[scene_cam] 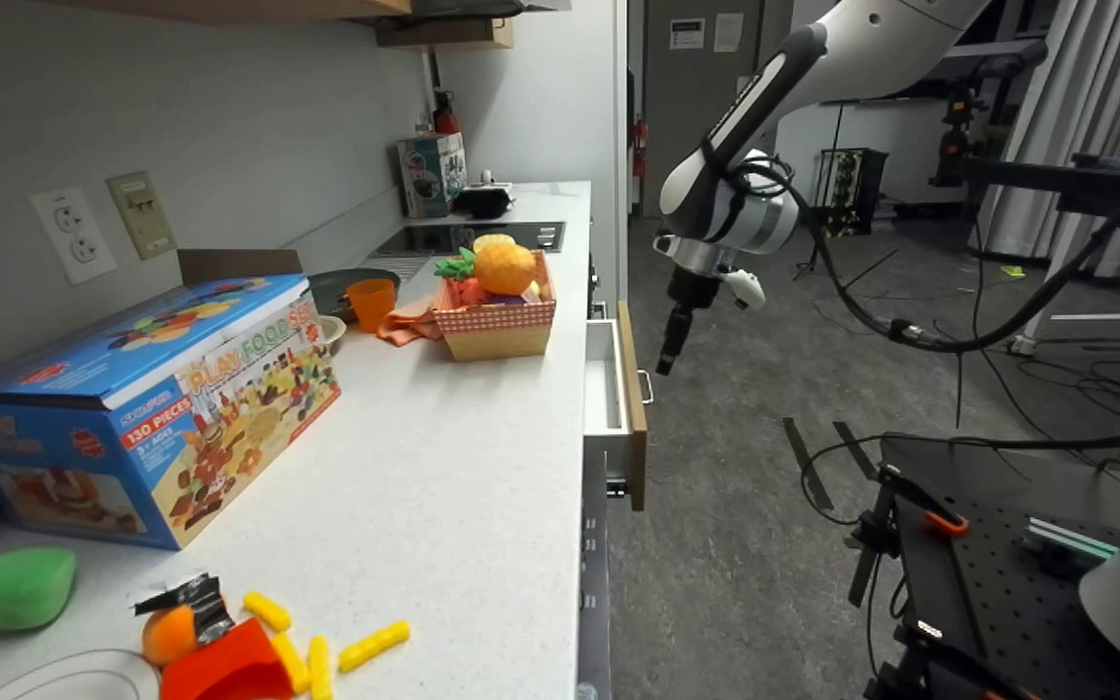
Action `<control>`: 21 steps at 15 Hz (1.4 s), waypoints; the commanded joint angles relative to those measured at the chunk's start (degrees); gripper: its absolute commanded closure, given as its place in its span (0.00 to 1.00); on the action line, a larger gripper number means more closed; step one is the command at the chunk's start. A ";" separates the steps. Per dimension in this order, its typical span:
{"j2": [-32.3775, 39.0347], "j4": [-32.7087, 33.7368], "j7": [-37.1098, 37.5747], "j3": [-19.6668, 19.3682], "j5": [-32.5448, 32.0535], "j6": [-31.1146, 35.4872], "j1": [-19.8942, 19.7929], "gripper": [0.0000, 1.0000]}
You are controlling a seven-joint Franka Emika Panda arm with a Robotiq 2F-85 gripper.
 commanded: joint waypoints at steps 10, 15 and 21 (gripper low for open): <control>12.77 11.82 23.28 -13.42 -12.78 10.02 15.48 0.00; 15.39 17.66 27.20 -12.07 -15.78 10.16 15.14 0.00; 17.12 23.67 30.40 -10.93 -17.09 9.28 15.79 0.00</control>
